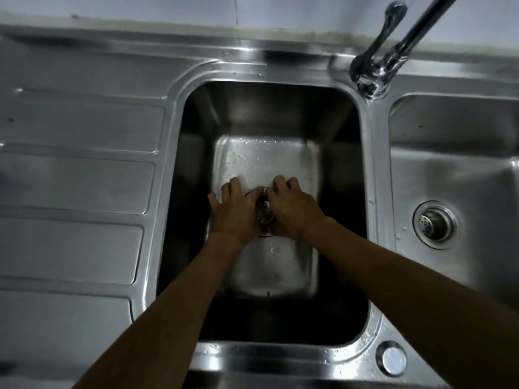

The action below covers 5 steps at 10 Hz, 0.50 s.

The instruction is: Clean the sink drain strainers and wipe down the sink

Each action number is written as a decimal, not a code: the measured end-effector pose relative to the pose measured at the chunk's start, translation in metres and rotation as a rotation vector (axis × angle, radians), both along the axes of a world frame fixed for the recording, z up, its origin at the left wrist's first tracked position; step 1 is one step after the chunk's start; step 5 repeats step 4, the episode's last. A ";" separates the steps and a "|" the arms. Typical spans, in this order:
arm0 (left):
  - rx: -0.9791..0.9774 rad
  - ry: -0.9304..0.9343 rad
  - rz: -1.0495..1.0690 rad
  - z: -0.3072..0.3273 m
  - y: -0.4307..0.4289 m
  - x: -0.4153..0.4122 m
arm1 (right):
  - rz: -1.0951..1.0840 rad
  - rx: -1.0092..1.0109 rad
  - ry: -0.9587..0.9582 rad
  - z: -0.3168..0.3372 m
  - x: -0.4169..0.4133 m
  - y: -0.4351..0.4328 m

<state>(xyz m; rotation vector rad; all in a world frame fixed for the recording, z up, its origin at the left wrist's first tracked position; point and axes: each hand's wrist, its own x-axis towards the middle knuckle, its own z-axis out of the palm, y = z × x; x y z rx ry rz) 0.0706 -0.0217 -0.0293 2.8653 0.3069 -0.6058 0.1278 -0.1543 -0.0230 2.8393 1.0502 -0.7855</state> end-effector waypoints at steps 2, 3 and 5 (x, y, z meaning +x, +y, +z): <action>-0.011 0.018 0.000 0.003 -0.001 -0.004 | 0.007 0.001 -0.002 0.001 -0.003 -0.003; -0.023 0.064 0.018 0.006 -0.008 -0.011 | 0.004 -0.019 0.035 0.000 -0.010 -0.009; -0.005 0.157 0.000 0.014 -0.014 -0.016 | -0.055 0.011 0.070 0.004 -0.020 -0.016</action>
